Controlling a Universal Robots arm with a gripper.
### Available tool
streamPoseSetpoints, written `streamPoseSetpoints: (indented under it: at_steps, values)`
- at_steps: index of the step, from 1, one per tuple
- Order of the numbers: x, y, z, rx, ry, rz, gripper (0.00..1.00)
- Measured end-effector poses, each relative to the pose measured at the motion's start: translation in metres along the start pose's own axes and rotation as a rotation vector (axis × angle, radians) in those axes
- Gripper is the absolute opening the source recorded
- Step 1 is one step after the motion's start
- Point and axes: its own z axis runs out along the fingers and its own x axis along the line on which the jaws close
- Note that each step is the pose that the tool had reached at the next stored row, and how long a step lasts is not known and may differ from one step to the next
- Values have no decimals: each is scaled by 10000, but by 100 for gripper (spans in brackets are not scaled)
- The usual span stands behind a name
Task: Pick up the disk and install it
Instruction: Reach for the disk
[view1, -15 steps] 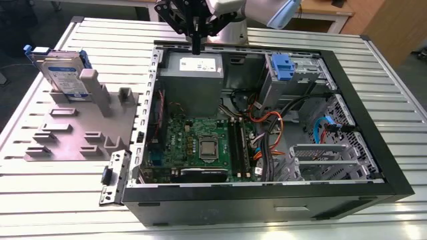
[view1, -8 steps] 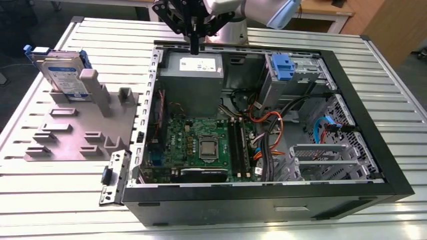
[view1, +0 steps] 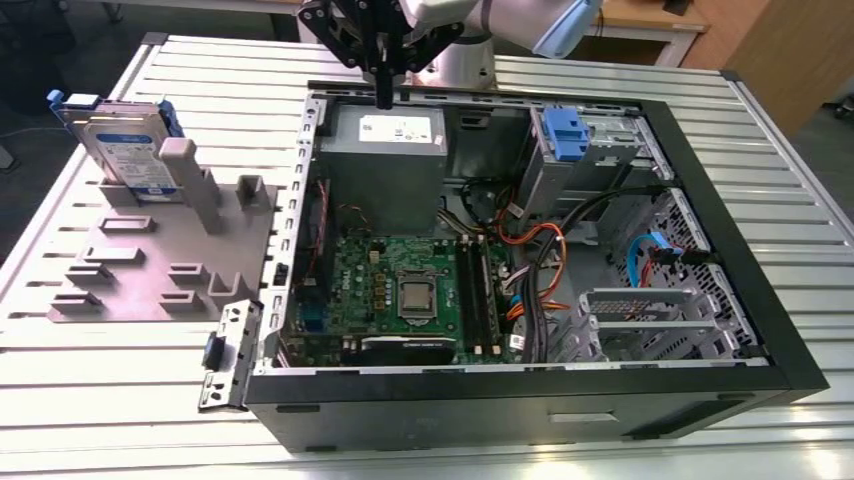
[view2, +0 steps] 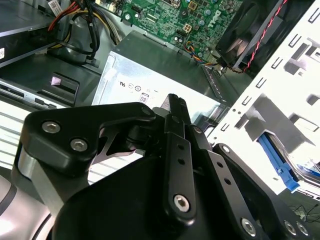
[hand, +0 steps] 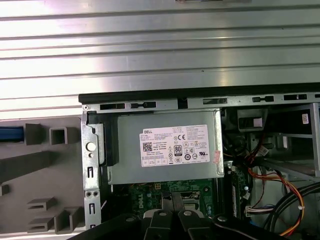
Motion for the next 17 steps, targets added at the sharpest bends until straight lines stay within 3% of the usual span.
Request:
streamPoseSetpoints:
  at_steps: [11,17]
  values:
    - [8,-1,0,-1,-1,0,11]
    - [88,-7,-1,0,-1,1,11]
